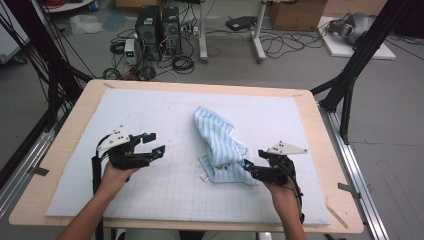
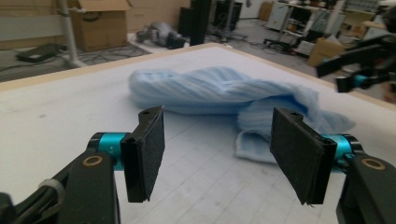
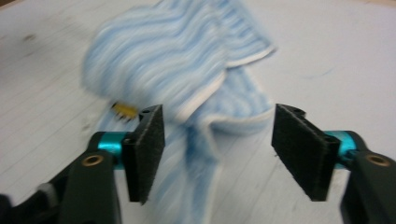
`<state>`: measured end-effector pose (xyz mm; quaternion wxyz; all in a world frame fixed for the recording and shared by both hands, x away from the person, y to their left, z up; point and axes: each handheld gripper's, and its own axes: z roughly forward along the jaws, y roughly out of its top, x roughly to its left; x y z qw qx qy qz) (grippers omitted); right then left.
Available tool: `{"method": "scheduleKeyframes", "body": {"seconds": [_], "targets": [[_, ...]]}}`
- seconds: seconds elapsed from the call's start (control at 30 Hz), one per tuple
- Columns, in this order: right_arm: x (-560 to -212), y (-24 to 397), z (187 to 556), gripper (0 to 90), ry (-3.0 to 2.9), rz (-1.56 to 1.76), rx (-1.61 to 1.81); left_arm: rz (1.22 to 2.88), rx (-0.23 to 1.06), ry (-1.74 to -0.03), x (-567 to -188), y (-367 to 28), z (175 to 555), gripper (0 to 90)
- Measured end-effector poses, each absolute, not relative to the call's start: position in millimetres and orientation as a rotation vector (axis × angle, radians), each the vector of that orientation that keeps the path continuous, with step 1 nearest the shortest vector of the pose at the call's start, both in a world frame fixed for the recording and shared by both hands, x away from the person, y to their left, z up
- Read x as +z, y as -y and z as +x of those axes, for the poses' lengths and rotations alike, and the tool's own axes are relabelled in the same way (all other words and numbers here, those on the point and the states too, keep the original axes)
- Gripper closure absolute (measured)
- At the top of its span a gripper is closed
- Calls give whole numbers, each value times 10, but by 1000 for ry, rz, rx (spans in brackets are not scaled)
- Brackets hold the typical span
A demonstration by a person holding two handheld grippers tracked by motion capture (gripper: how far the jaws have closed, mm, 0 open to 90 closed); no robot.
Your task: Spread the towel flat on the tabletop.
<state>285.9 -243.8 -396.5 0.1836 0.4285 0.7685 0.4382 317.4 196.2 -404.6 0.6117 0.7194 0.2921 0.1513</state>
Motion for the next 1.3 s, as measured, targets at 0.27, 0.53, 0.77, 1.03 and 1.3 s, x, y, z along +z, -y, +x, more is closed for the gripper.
{"method": "scheduleKeyframes", "body": {"seconds": [0.27,0.53,0.77,1.03,1.3], "targets": [[-4048,2439,3045,314,-2103,1294,1179,1728,238,-563,-3962,-1347,3263,340],[-4068,2535,3017,334,-2085,1307,1168,1859,165,-497,-4003,-752,3302,464],[-4076,2579,3000,335,-2070,1334,1177,1964,245,-450,-4104,-414,3297,410],[-4079,2519,2991,356,-2101,1300,1188,1880,219,-541,-4082,-563,3422,821],[-4018,2253,2922,487,-2218,1091,1303,1736,153,-646,-4022,-902,3550,819]]}}
